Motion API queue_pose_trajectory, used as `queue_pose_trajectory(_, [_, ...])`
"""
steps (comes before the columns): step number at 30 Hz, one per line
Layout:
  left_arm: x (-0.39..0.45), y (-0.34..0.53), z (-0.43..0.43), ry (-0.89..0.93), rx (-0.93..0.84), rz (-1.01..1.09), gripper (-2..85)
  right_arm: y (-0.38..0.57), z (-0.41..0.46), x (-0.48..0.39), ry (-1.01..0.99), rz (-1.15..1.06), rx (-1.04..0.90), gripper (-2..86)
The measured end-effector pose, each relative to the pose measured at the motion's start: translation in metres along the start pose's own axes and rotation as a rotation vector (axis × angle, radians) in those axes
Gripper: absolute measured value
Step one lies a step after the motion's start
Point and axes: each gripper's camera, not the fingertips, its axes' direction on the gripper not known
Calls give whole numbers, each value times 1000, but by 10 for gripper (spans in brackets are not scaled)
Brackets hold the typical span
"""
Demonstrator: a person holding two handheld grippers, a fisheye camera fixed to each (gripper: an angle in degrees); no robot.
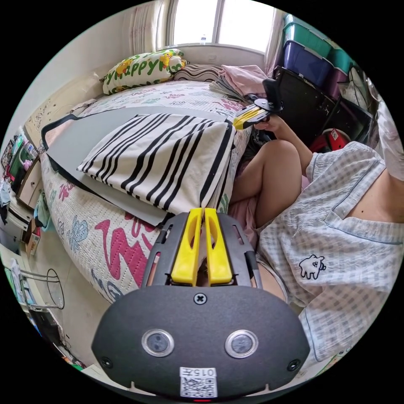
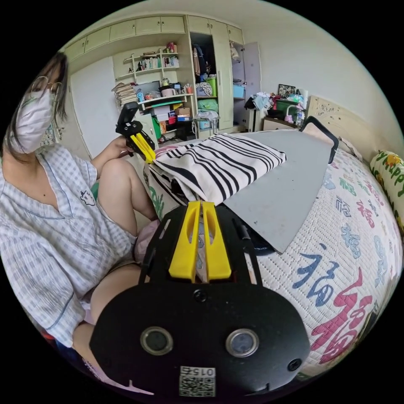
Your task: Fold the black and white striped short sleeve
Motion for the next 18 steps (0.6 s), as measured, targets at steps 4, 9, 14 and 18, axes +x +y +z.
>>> queue_pose_trajectory(4, [-3, 9, -6, 8, 19, -7, -4, -1, 10, -8, 24, -11, -46, 44])
queue_pose_trajectory(9, [-9, 14, -9, 26, 33, -15, -4, -2, 5, -11, 26, -20, -45, 8])
queue_pose_trajectory(14, [-10, 19, -25, 44, 88, 16, -5, -5, -23, -34, 169, -65, -6, -9])
queue_pose_trajectory(18, [-17, 20, -22, 46, 59, 28, -5, -6, -23, -48, 193, -105, -58, -10])
